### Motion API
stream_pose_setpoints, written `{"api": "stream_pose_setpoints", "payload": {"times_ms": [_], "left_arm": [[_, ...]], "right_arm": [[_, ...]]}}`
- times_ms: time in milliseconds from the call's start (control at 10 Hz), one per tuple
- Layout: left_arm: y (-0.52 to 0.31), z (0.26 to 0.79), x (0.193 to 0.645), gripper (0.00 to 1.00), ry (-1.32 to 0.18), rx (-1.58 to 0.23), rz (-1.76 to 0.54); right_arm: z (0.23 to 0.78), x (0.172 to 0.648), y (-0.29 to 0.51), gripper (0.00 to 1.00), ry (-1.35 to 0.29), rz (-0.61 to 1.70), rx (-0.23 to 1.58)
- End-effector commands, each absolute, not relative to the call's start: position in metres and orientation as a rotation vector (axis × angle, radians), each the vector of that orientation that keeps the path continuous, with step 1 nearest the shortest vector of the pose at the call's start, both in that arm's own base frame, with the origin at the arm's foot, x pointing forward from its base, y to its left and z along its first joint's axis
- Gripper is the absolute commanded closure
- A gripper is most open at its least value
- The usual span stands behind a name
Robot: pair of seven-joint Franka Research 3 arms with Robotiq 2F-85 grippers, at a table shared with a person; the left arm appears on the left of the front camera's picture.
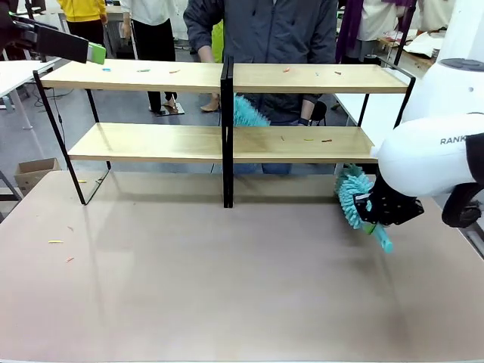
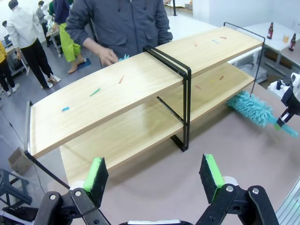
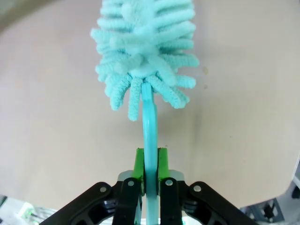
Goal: Clean the shelves.
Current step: Clean a randomly selected level of the Shelf with the Duster.
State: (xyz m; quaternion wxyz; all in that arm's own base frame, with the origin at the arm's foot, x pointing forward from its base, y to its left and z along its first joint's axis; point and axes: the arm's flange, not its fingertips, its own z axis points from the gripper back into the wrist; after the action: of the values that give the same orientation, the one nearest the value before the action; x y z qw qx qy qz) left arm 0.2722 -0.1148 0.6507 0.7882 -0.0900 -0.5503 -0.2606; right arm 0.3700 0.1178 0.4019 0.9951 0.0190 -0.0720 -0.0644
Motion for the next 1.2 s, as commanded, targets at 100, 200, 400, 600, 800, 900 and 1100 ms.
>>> {"api": "stream_pose_setpoints", "payload": {"times_ms": [100,200,400,600,800,900,1100], "left_arm": [[-0.114,0.649,0.272,0.00,-1.188,-0.198,-0.559],[-0.114,0.649,0.272,0.00,-1.188,-0.198,-0.559],[-0.114,0.649,0.272,0.00,-1.188,-0.198,-0.559],[-0.114,0.649,0.272,0.00,-1.188,-0.198,-0.559],[-0.114,0.649,0.272,0.00,-1.188,-0.198,-0.559],[-0.114,0.649,0.272,0.00,-1.188,-0.198,-0.559],[-0.114,0.649,0.272,0.00,-1.188,-0.198,-0.559]], "right_arm": [[0.398,0.339,0.113,0.88,-0.157,0.042,0.098],[0.401,0.332,0.116,0.88,-0.124,0.101,0.115],[0.418,0.310,0.104,0.88,-0.011,0.216,0.142],[0.459,0.270,0.072,0.88,0.076,0.410,0.232],[0.493,0.230,0.036,0.88,0.092,0.617,0.273],[0.505,0.211,0.018,0.88,0.143,0.753,0.281],[0.532,0.185,-0.022,0.88,-0.058,0.956,0.270]]}}
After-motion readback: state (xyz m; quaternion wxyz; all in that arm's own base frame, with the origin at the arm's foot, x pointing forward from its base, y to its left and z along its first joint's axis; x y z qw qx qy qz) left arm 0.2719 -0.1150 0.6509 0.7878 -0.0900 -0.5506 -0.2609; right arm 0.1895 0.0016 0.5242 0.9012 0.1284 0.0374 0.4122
